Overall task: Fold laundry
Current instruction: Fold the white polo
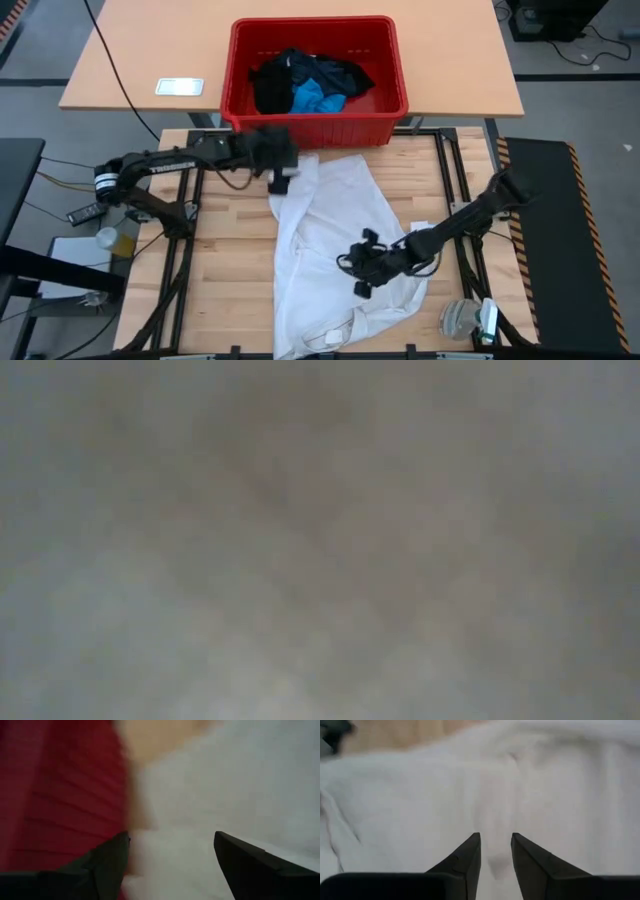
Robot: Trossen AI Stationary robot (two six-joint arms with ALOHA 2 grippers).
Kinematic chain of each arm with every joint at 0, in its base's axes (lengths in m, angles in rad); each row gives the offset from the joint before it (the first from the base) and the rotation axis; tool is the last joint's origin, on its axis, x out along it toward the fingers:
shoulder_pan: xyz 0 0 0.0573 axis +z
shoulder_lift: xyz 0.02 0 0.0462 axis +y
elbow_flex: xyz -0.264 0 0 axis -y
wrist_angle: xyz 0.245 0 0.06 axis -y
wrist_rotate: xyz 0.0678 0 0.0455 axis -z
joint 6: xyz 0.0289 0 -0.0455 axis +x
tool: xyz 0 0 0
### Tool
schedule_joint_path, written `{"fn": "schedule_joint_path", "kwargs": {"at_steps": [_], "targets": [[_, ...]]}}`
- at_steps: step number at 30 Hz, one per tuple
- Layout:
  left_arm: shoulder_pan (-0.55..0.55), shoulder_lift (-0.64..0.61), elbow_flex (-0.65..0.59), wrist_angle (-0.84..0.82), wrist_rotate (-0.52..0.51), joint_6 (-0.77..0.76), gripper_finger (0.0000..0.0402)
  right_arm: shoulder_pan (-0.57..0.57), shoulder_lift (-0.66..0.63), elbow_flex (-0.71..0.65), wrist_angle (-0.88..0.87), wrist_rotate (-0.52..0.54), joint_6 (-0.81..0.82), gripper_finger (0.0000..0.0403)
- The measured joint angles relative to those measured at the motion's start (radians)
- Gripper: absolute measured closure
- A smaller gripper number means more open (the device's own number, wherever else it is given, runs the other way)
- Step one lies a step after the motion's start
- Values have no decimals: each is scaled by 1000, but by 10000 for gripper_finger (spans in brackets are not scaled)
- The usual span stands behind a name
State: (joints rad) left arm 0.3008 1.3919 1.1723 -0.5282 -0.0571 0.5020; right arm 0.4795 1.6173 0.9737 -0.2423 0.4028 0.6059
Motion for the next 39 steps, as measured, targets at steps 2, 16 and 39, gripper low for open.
{"fn": "schedule_joint_path", "kwargs": {"at_steps": [2, 16, 39], "targets": [[-64, 20, -13, -59, 10, -68, 112, -2, -59, 0, -164, -16, 57, 279], [-252, 29, -325, 315, 3, -148, 143, -37, -104, 108, -1145, -391, 745, 208], [-262, 28, -337, 317, 7, -171, 164, -109, -521, -393, -795, -416, 878, 240]]}}
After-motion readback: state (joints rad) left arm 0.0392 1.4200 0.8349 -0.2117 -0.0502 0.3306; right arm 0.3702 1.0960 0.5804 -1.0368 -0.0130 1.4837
